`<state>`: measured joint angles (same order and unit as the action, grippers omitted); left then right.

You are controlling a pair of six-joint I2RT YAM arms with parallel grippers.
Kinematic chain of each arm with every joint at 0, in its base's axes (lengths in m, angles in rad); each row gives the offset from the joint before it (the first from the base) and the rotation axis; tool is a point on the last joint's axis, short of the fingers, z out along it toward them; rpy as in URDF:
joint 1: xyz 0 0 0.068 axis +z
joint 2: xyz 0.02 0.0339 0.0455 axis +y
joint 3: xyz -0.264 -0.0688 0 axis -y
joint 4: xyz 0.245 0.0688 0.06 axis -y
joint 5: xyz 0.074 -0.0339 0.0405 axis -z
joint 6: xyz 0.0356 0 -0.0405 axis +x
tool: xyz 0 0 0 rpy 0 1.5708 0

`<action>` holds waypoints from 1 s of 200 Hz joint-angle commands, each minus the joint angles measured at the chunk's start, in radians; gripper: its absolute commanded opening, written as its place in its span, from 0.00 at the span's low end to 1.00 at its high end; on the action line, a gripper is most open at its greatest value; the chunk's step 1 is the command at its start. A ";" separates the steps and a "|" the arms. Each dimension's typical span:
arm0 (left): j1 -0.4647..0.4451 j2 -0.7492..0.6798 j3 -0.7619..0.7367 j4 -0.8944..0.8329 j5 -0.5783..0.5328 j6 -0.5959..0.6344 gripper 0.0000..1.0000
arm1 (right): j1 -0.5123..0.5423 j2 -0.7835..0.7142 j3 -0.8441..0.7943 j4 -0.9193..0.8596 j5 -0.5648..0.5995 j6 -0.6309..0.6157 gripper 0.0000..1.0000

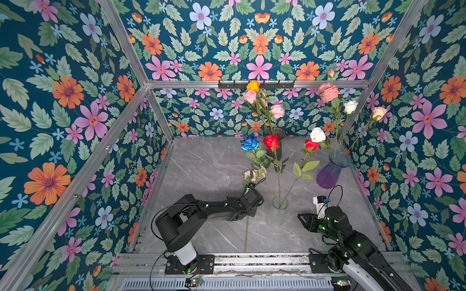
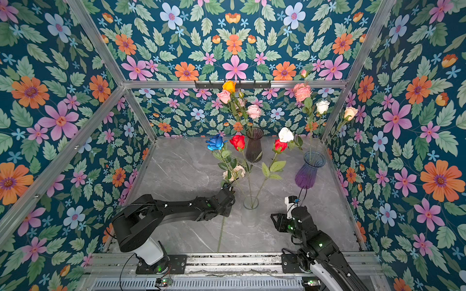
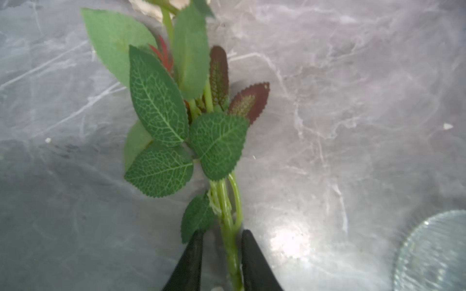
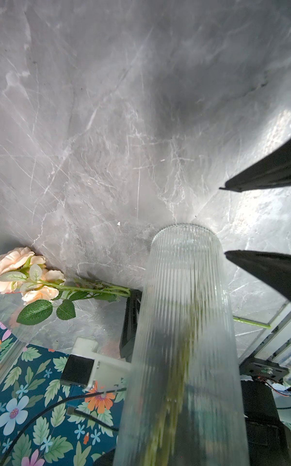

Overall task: Arrange the flowers into the vase
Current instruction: 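Close the left gripper on the peach rose stems and lift them upright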

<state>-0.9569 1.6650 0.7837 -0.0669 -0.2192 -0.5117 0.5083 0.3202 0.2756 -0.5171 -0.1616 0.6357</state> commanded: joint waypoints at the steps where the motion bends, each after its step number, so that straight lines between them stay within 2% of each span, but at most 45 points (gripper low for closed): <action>1: 0.025 -0.007 -0.026 0.006 0.082 0.009 0.20 | 0.001 -0.001 -0.002 0.008 0.000 -0.001 0.40; 43: 0.106 -0.130 -0.120 0.086 0.183 -0.005 0.00 | 0.000 0.003 -0.002 0.009 0.004 0.000 0.41; 94: 0.230 -0.457 -0.256 0.171 0.315 -0.023 0.00 | 0.000 0.013 0.001 0.009 0.007 0.002 0.41; 109: 0.246 -0.584 -0.277 0.168 0.310 -0.017 0.00 | 0.000 0.013 0.001 0.008 0.008 0.002 0.41; 136: 0.253 -0.802 -0.255 0.079 0.221 0.002 0.00 | 0.001 0.015 0.001 0.008 0.010 0.003 0.41; 151: 0.254 -0.912 -0.237 0.067 0.219 0.025 0.00 | 0.001 0.016 0.001 0.009 0.011 0.003 0.41; 200: 0.253 -1.218 -0.220 0.275 0.273 0.065 0.00 | 0.000 0.019 0.002 0.009 0.010 0.003 0.41</action>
<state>-0.7048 0.5335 0.5545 0.0593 0.0265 -0.4881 0.5083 0.3374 0.2756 -0.5167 -0.1570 0.6426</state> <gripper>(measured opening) 0.073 0.406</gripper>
